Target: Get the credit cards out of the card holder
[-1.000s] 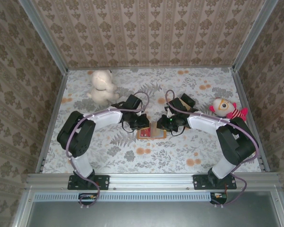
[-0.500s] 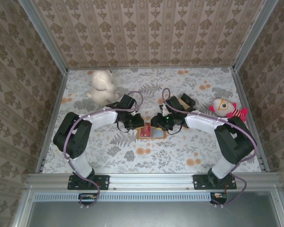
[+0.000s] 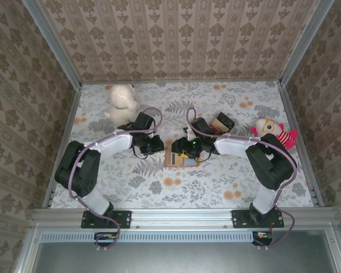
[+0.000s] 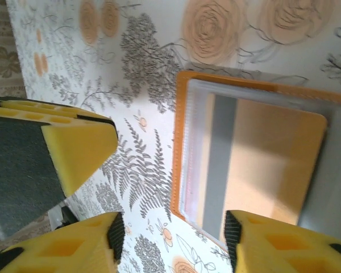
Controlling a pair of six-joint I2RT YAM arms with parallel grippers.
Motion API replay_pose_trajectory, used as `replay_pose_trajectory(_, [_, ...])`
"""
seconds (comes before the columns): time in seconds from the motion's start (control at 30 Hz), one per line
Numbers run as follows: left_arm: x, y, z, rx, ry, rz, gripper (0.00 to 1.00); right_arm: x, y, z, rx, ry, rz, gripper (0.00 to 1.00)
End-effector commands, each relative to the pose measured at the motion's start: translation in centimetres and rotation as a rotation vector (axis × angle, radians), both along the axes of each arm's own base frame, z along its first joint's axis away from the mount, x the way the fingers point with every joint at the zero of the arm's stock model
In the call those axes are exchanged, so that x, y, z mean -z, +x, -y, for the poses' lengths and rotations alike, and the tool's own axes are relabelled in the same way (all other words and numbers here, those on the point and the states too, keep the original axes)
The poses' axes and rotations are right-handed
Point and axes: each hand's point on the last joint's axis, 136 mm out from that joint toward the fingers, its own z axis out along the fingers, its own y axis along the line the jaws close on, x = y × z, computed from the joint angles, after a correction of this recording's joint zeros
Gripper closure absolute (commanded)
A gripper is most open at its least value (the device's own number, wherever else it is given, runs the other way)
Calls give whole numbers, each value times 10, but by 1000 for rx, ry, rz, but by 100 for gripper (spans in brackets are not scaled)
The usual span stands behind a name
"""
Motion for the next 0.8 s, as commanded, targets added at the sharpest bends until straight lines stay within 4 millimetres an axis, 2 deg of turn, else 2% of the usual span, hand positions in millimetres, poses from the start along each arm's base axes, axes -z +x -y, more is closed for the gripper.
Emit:
replay_pose_trajectory(0.0, [-5, -6, -6, 10, 5, 9, 82, -12, 3, 4, 19, -3, 55, 44])
replay_pose_trajectory(0.2, [-13, -7, 18, 63, -86, 6, 85, -1, 5, 31, 93, -124, 57, 50])
replay_pose_trajectory(0.37, [-1, -11, 33, 101, -71, -18, 88, 16, 2, 32, 98, -142, 2, 62])
replay_pose_trajectory(0.57, [18, -11, 38, 115, -52, -60, 94, 29, 2, 38, 118, -186, -21, 71])
replay_pose_trajectory(0.77, [22, -11, 38, 113, -41, -66, 96, 39, 2, 41, 118, -220, -42, 76])
